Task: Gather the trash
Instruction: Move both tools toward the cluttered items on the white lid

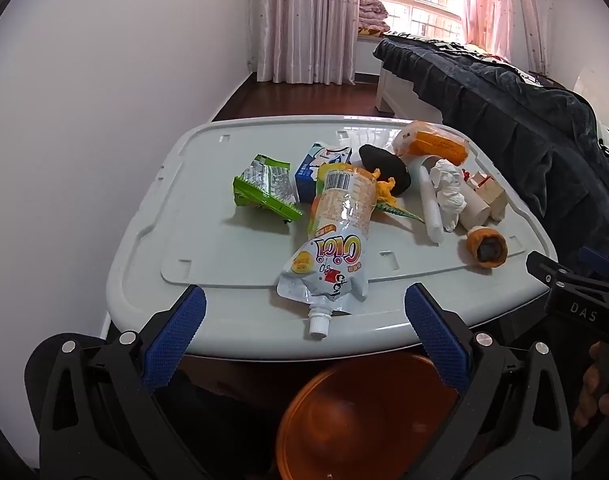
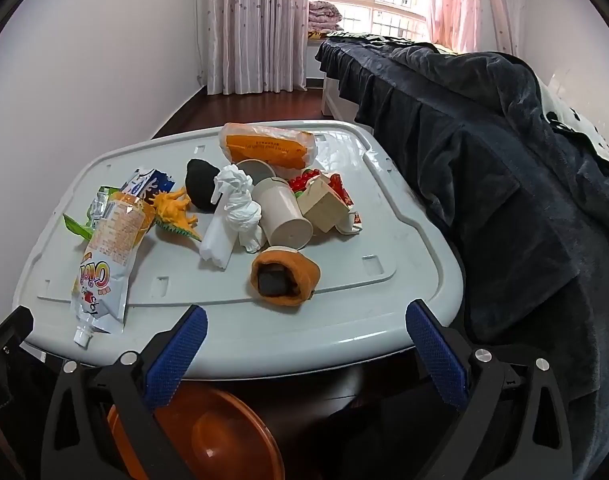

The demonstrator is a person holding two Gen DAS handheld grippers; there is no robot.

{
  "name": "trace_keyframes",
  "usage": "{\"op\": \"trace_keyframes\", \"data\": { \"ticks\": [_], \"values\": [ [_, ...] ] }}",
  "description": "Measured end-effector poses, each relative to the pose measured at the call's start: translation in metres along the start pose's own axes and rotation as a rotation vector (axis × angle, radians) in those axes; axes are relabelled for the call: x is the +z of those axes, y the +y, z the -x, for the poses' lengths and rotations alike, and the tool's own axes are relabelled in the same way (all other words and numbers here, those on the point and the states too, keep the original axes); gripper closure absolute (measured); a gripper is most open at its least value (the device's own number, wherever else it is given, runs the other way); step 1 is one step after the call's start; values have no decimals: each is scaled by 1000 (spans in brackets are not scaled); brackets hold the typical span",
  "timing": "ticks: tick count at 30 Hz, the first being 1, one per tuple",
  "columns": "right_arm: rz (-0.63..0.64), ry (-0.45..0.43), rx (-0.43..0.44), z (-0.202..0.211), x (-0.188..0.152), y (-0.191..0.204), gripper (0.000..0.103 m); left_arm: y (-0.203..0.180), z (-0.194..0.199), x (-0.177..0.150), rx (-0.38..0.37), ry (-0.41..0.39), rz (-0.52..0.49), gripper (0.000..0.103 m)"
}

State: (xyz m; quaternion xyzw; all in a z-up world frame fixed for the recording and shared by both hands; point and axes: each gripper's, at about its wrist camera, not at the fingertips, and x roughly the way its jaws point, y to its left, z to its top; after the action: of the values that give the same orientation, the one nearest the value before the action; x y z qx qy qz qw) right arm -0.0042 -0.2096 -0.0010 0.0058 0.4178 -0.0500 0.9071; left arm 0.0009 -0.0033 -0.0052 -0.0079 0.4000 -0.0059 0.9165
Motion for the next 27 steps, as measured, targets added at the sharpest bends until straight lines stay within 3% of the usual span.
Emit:
{"op": "trace_keyframes", "data": {
  "ticks": [14,27],
  "values": [
    [-4,25,5,-15,5,-1,5,0,-11,-1,-17,20,3,5],
    [-8,45,25,-44,28,9,5,8,-40,19,-24,39,20,5]
  ]
}}
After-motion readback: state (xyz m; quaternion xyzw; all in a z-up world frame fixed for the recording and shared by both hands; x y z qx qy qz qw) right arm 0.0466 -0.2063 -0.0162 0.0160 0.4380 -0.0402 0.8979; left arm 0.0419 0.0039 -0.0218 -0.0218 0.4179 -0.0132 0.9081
